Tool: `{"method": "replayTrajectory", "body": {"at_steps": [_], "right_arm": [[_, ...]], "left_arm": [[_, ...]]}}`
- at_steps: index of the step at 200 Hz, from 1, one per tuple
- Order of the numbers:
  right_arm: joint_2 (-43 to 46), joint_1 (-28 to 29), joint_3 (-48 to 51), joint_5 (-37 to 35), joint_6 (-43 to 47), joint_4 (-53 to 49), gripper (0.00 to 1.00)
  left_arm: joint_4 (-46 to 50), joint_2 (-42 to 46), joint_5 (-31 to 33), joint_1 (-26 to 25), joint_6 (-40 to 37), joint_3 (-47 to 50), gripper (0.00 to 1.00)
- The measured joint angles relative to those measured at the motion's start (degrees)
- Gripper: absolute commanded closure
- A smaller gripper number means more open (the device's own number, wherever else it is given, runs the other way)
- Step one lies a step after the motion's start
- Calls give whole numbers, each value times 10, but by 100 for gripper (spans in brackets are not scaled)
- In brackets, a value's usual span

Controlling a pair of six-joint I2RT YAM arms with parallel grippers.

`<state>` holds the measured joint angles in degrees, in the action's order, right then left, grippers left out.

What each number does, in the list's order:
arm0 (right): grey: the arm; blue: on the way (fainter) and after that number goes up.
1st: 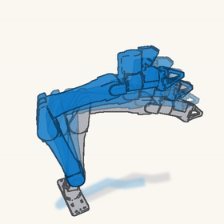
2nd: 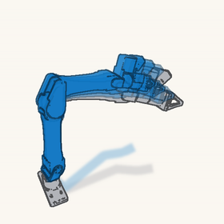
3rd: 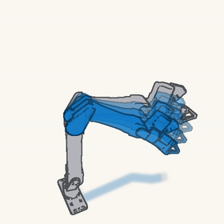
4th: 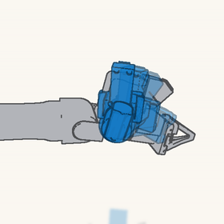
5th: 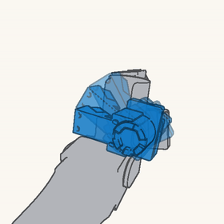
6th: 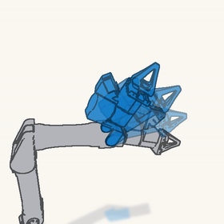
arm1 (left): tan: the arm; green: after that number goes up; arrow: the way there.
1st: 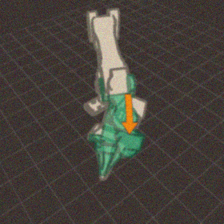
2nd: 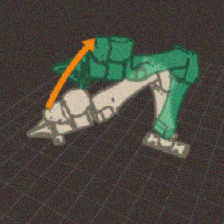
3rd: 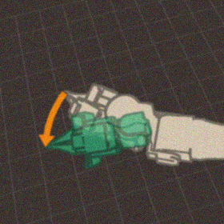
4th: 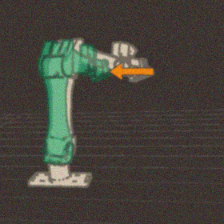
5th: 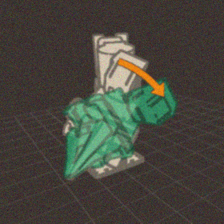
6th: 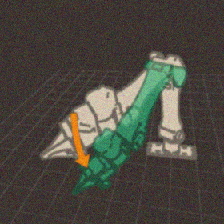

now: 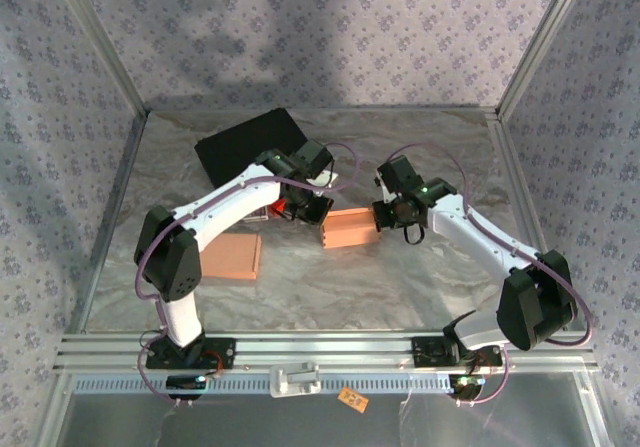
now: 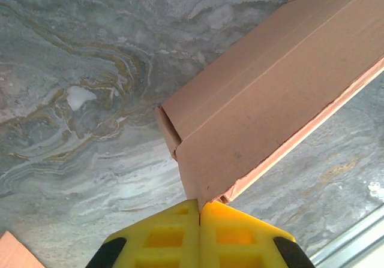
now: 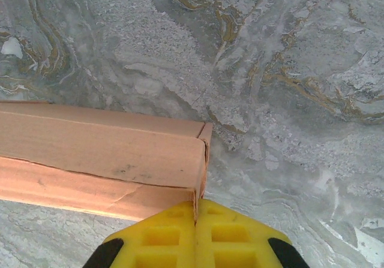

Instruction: Fold the paper box

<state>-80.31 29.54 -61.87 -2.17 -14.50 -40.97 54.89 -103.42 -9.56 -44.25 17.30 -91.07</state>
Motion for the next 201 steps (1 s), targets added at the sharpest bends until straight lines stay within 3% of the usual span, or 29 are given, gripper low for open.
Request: {"method": "replayTrajectory", "body": {"at_steps": [112, 201], "right_arm": [[0, 20, 2, -41, -37, 0, 100], [1, 23, 9, -52, -42, 9, 100]], "left_arm": [[-12, 0, -48, 1, 230, 5, 100], [-57, 0, -64, 11, 266, 30, 100]]}}
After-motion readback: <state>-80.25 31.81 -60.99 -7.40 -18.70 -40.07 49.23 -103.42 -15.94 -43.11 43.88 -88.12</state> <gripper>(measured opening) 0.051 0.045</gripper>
